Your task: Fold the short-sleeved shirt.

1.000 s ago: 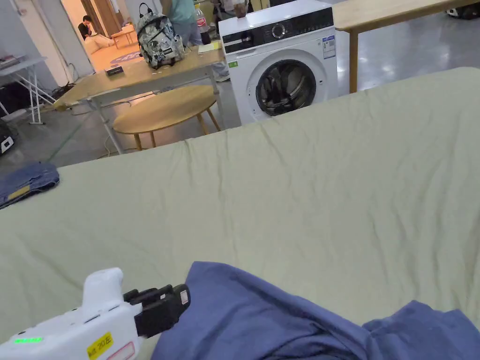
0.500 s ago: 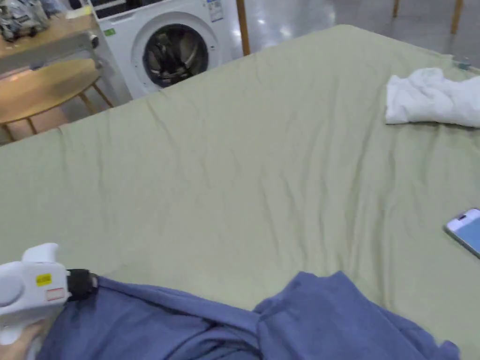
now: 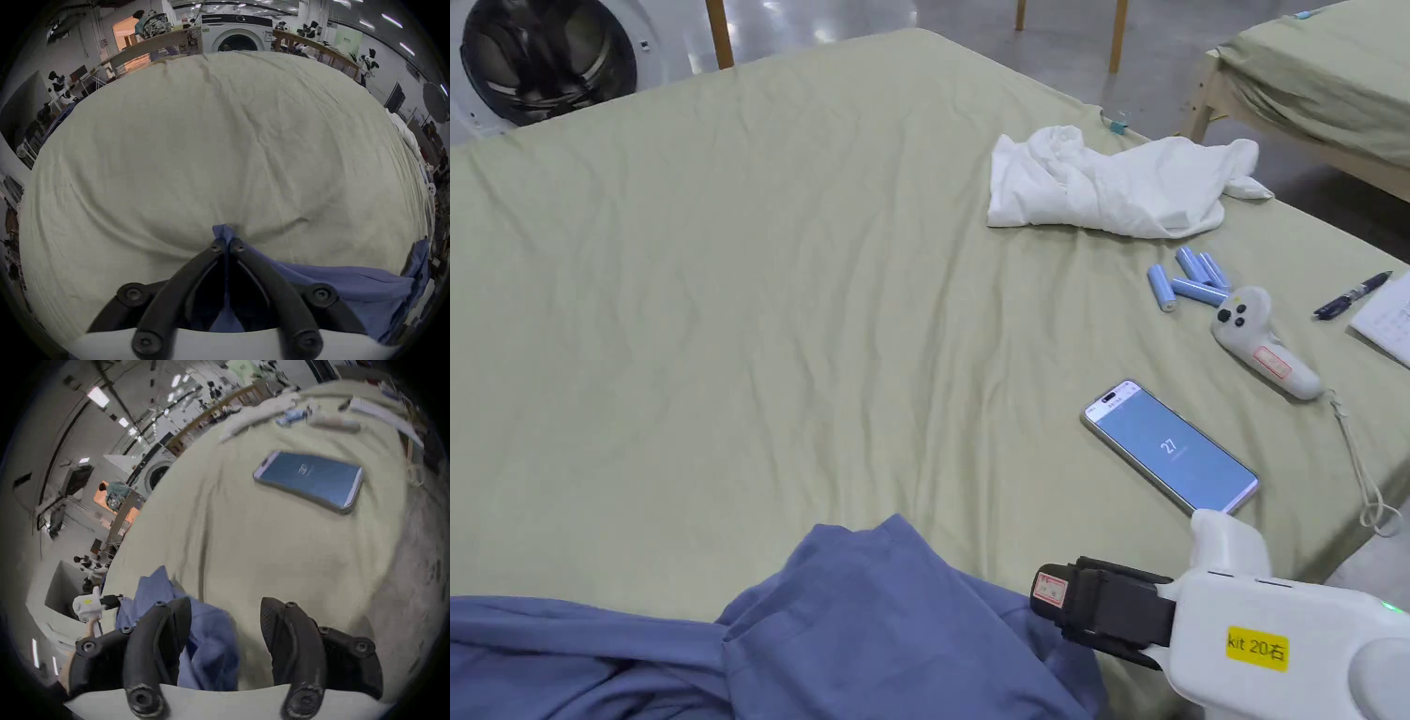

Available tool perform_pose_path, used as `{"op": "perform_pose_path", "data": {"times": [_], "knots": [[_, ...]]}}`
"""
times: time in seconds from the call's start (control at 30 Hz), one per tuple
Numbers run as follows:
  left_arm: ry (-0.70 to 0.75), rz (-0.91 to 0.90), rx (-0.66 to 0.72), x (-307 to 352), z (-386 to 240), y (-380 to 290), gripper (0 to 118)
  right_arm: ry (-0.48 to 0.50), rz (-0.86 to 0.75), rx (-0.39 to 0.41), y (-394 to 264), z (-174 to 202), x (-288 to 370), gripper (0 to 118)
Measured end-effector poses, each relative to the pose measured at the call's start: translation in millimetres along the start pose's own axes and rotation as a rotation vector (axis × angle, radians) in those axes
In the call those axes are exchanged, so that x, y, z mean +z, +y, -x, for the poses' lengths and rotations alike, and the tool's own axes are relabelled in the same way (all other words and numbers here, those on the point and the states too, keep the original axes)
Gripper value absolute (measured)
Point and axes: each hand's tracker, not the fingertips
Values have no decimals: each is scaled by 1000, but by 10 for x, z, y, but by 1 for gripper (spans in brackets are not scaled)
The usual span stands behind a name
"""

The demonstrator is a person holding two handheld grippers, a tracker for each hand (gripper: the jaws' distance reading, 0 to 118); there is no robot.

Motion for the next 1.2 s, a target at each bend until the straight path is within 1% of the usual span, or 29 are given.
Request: {"op": "perform_pose_path", "data": {"times": [0.03, 0.07, 0.13, 0.17, 0.2, 0.23, 0.27, 0.3, 0.33, 0.37, 0.4, 0.43, 0.47, 0.5, 0.57, 0.63, 0.73, 0.8, 0.83, 0.87, 0.97, 1.03, 1.1, 1.13, 1.17, 1.2], "knots": [[1, 1, -3, 4, -5, -4, 0, 9, 1, -2, -15, 22, -72, 61], [1, 3, -4, -5, 19, 32, 0, 1, 17, 19, -3, 58, -120, 61], [-4, 7, -3, 4, 17, 24, 0, -62, 26, 125, 4, 201, -81, 59], [-6, 7, -1, 13, 19, 17, 0, -73, 25, 154, -44, 275, -41, 58], [-9, 6, 3, -2, 46, 44, 0, -47, 33, 172, -78, 315, -24, 58], [-15, 5, 8, 4, 53, 33, 0, -12, 78, 169, -110, 338, -52, 58], [-18, 2, 11, 10, 60, 20, 0, -2, 124, 169, -165, 369, -101, 58], [-22, -1, 15, 15, 67, 10, 0, -27, 130, 210, -235, 403, -157, 56], [-25, -3, 21, -13, 110, 33, 0, -117, 90, 279, -276, 435, -199, 51], [-30, -5, 28, -7, 120, 27, 0, -153, 68, 290, -294, 442, -207, 39], [-33, -7, 35, 0, 131, 22, 0, -118, 59, 235, -284, 407, -164, 36], [-37, -6, 40, 1, 140, 26, 0, -49, 48, 139, -272, 349, -127, 32], [-41, -5, 44, -26, 165, 45, 0, -4, 54, 68, -246, 273, -111, 11], [-45, -8, 48, -26, 182, 37, 0, 62, 71, -2, -235, 185, -120, 10], [-59, -14, 62, -17, 220, 22, 0, 95, 81, -101, -233, 25, -137, 10], [-75, -25, 90, -34, 264, 18, 0, 132, 70, -131, -262, -30, -147, 7], [-97, -48, 125, -26, 314, -11, 0, 128, 55, -115, -290, 35, -97, 4], [-96, -162, 85, 150, 313, -79, 0, 104, 1, -16, -270, 216, 46, 3], [-74, -213, 77, 292, 301, -104, 0, 98, -38, 51, -239, 347, 138, 3], [-103, -282, 79, 478, 285, -124, 0, 102, -81, 116, -210, 483, 242, 3], [-163, -471, 88, 1245, 409, -99, 0, 108, -140, 328, -23, 996, 506, 3], [-182, -597, 97, 1828, 517, -112, 0, 116, -220, 444, 64, 1334, 716, 3], [-174, -737, 101, 2480, 696, -160, 0, 155, -311, 542, 196, 1667, 928, 3], [-169, -801, 107, 2750, 752, -171, 0, 174, -343, 566, 264, 1802, 1024, 3], [-171, -822, 114, 3018, 835, -192, 0, 198, -378, 579, 347, 1941, 1117, 3], [-157, -889, 109, 3291, 906, -229, 0, 213, -387, 621, 463, 2100, 1197, 3]]}}
